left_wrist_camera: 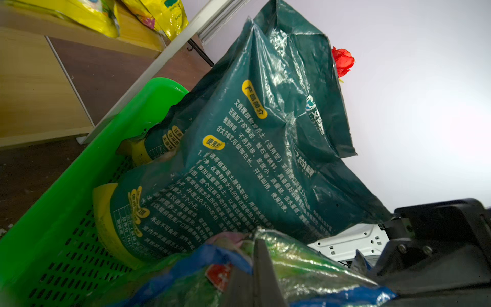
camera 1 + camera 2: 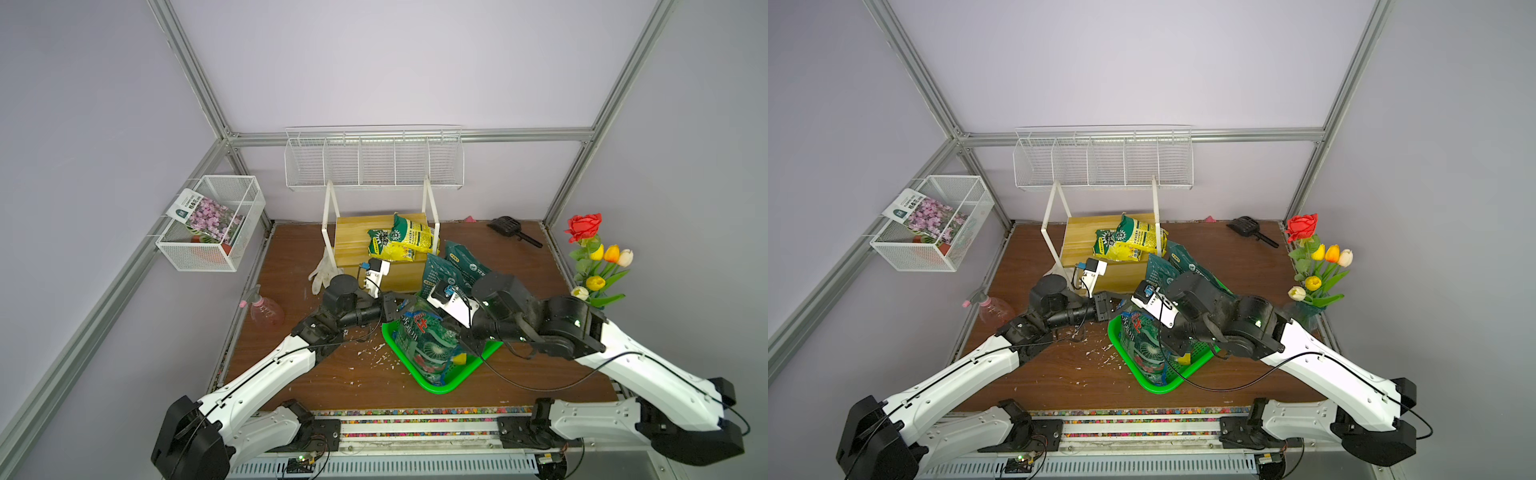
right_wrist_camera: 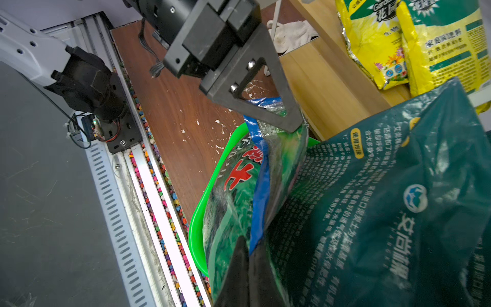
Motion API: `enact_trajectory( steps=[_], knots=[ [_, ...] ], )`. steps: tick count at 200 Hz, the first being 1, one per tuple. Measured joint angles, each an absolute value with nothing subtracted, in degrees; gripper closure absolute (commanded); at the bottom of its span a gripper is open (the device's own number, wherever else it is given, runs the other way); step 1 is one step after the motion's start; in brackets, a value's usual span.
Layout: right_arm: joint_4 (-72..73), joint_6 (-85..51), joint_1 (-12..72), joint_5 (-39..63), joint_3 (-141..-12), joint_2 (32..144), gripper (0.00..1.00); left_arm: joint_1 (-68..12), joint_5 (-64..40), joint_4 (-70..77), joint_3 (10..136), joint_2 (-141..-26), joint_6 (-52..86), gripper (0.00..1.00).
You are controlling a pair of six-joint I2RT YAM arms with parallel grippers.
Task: Take down the fertilizer bag from the shelf
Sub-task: Place the fertilizer bag in the storage box.
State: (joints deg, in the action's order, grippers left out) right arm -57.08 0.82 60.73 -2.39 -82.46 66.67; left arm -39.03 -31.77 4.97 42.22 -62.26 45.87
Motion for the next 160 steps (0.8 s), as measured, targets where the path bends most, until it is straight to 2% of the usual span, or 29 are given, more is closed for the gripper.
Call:
enact_trajectory(
  steps=[71, 128, 138, 153, 160],
  knots=[
    [-51.7, -1.0, 61.0, 4.8, -75.2, 71.3, 1.0, -38.6, -27.0, -1.8, 36.3, -58.7, 45.3, 1.0],
    [-47.0, -2.0, 61.1, 6.4, -72.0, 72.9, 1.0, -38.3, -24.3, -4.6, 34.5, -57.0, 45.3, 1.0],
    [-46.6, -2.1, 61.2, 6.8, -71.9, 73.5, 1.0, -38.2, -23.8, -5.0, 34.5, -57.0, 45.2, 0.86],
    [-46.3, -2.3, 61.2, 7.4, -71.9, 74.1, 0.84, -38.1, -22.6, -5.6, 34.5, -56.9, 44.5, 0.53],
    [-46.2, -2.3, 61.2, 7.7, -71.9, 74.2, 0.78, -37.8, -21.8, -6.1, 34.7, -56.8, 44.4, 0.43]
  ],
)
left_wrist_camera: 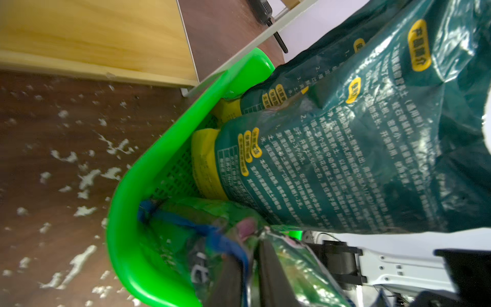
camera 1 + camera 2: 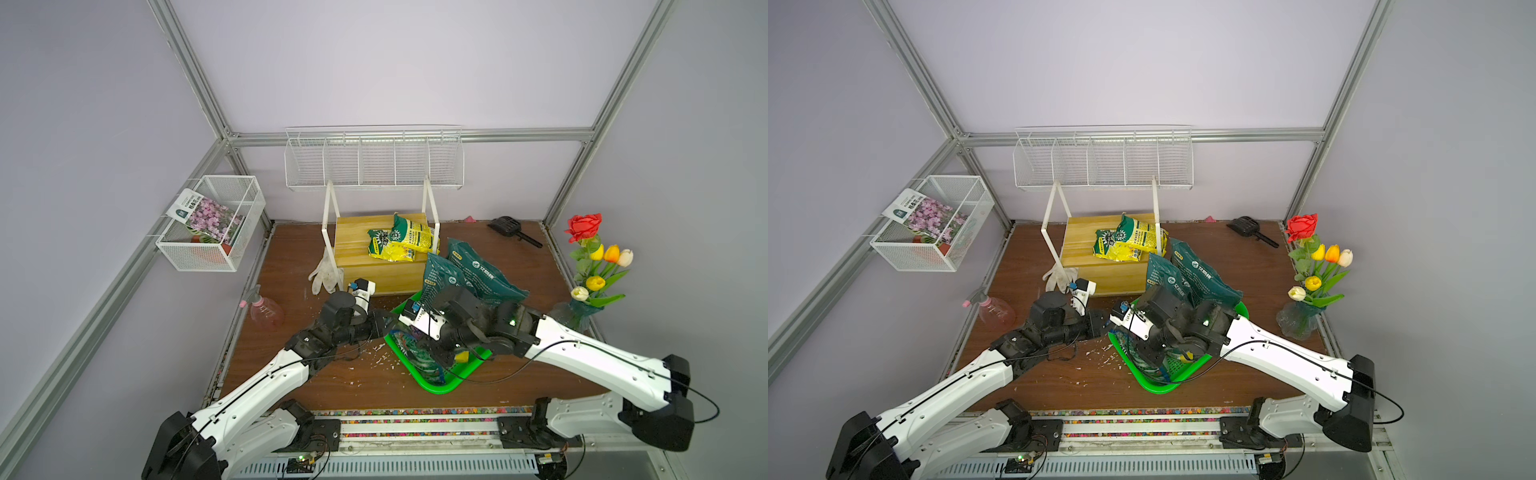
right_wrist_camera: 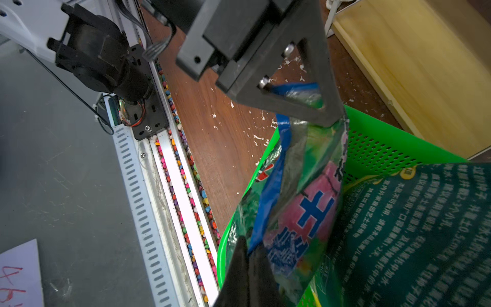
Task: Take down the fertilizer bag from the shelf
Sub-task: Place the fertilizer bag in the storage box, then pick up the fertilizer bag from the shelf.
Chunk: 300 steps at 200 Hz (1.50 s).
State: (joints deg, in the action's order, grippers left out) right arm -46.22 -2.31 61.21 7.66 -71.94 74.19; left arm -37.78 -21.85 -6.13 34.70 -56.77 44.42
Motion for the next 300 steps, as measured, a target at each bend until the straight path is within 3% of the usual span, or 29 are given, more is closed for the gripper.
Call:
enact_trajectory(
  steps=[17, 33, 86, 139, 214, 253, 300],
  knots=[
    [-45.9, -2.7, 61.3, 8.2, -72.0, 74.1, 0.59, -37.2, -19.7, -7.9, 35.8, -56.2, 44.0, 0.38],
    [-45.7, -2.4, 61.5, 8.3, -72.2, 74.0, 0.51, -37.1, -17.8, -9.6, 37.8, -55.3, 43.1, 0.38],
    [-44.3, 0.1, 61.5, 5.1, -77.8, 72.6, 0.42, -37.1, -8.0, -12.0, 45.5, -49.4, 40.2, 0.32],
    [-45.8, 5.1, 56.5, 0.1, -96.7, 78.6, 0.42, -37.1, 1.8, -12.4, 47.2, -44.6, 40.0, 0.31],
    [-51.4, 12.0, 51.9, -12.9, -124.7, 105.5, 0.41, -36.8, 4.7, -15.6, 42.8, -43.5, 40.4, 0.23],
    [-54.9, 15.2, 51.9, -19.2, -133.1, 116.2, 0.41, -35.0, 4.7, -15.9, 42.7, -43.5, 40.0, 0.18],
    [-56.0, 18.3, 51.9, -26.2, -136.3, 119.6, 0.42, -32.2, 3.1, -16.2, 41.1, -43.5, 40.0, 0.18]
  ],
)
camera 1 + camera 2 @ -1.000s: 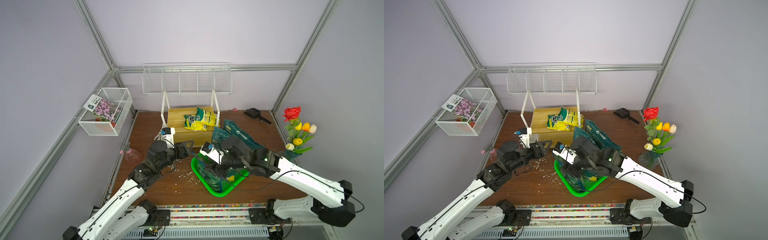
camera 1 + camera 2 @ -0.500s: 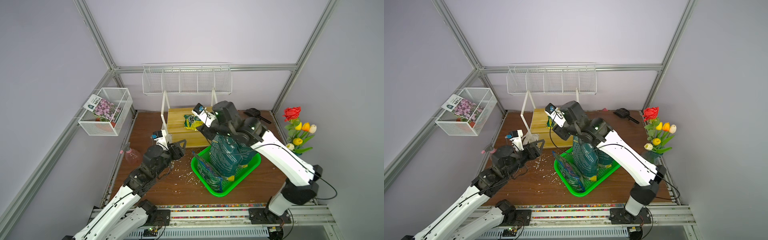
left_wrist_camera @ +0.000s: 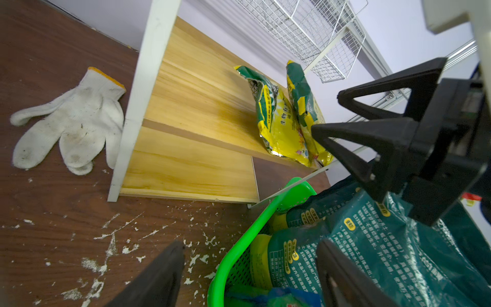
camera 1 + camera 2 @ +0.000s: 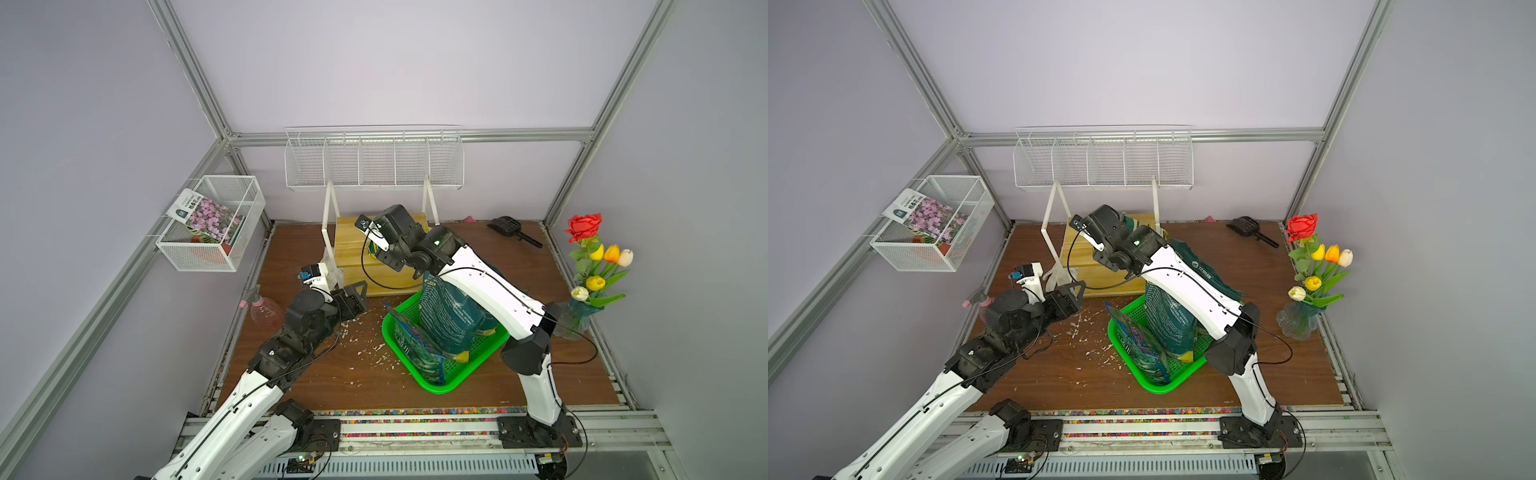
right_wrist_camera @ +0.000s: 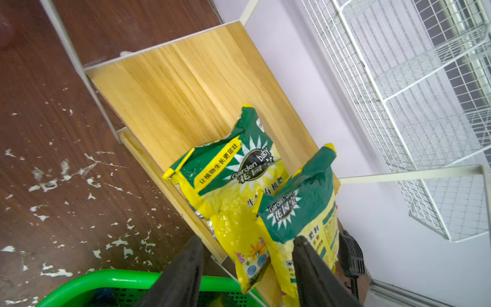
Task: Take down the fertilizer bag from the shelf
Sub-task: Pick up the fertilizer bag from the shelf.
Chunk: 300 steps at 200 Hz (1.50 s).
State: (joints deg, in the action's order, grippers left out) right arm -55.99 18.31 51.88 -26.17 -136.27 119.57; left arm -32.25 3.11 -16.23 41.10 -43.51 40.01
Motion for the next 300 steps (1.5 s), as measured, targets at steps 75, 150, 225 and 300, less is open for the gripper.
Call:
enact_trajectory(
  steps=[75, 150, 225, 300],
  knots=[
    [-54.7, 22.1, 51.9, -32.1, -136.9, 123.9, 0.42, -31.1, 1.2, -16.4, 40.9, -43.5, 40.0, 0.18],
    [-51.2, 25.2, 51.9, -36.2, -136.9, 125.8, 0.67, -31.1, 1.0, -16.4, 40.6, -40.9, 40.5, 0.18],
    [-49.7, 26.8, 51.7, -37.7, -136.9, 125.8, 1.0, -31.1, 0.1, -16.6, 39.3, -40.8, 41.5, 0.18],
    [-48.9, 24.1, 51.3, -34.4, -136.9, 124.3, 1.0, -31.1, 0.1, -16.6, 39.0, -40.2, 41.5, 0.18]
  ],
)
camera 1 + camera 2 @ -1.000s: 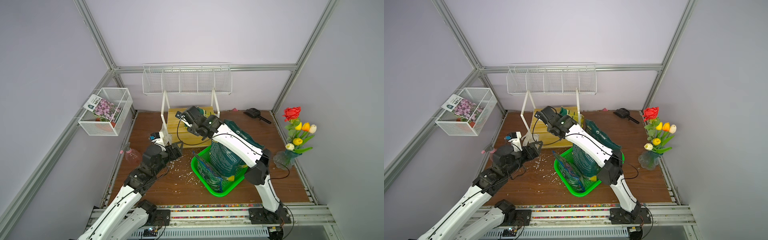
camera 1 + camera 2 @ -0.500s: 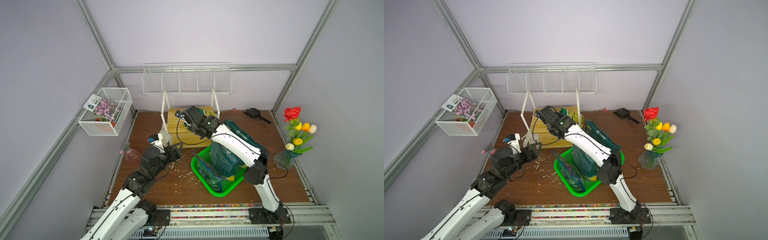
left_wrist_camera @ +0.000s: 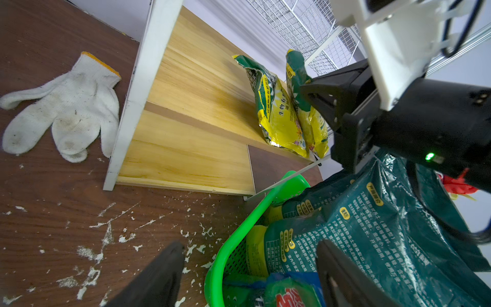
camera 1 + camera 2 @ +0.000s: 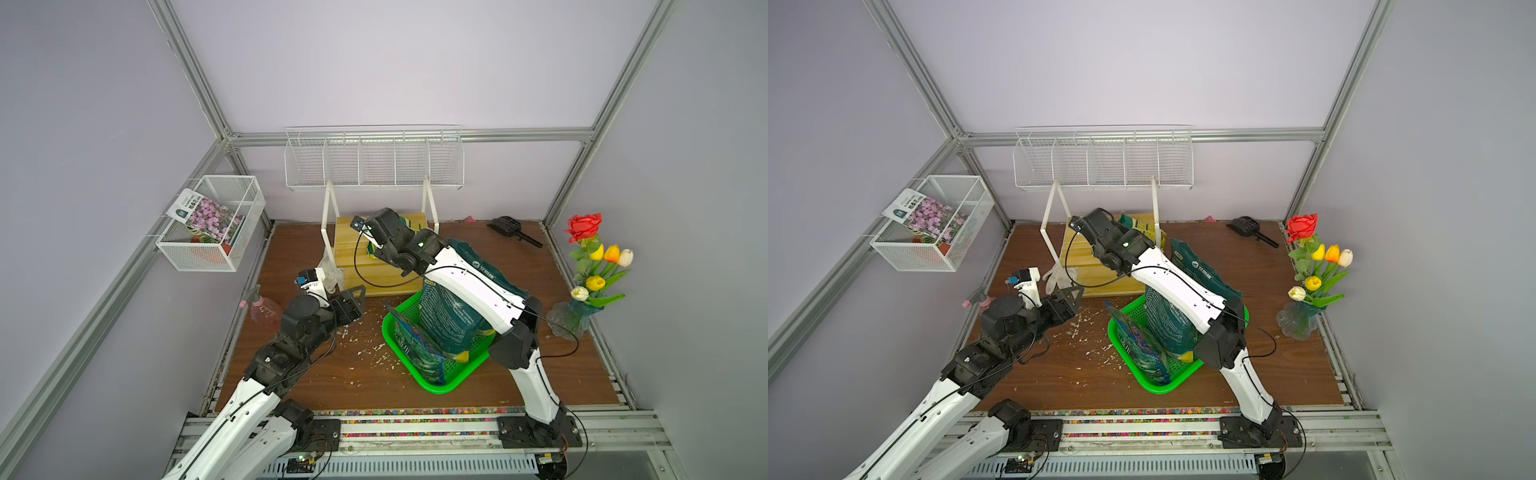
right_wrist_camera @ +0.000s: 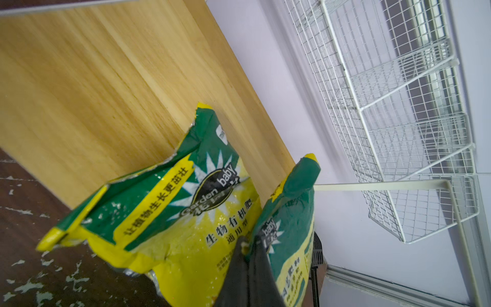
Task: Take down the fertilizer bag from the shelf
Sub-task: Pick up the fertilizer bag from the shelf.
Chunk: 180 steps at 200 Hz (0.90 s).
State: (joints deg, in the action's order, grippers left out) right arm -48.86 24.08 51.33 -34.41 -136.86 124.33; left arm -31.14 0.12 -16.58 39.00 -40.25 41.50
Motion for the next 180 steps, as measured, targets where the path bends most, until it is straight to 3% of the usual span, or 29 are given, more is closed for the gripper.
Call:
enact_trajectory(
  steps=[96, 180],
  knots=[
    [-47.3, 22.4, 51.3, -33.9, -136.9, 114.6, 1.0, -31.1, 0.1, -16.6, 39.0, -40.1, 41.6, 0.18],
    [-45.8, 17.5, 51.4, -23.7, -126.2, 98.0, 1.0, -31.1, -0.5, -15.6, 38.3, -41.3, 42.6, 0.18]
  ],
)
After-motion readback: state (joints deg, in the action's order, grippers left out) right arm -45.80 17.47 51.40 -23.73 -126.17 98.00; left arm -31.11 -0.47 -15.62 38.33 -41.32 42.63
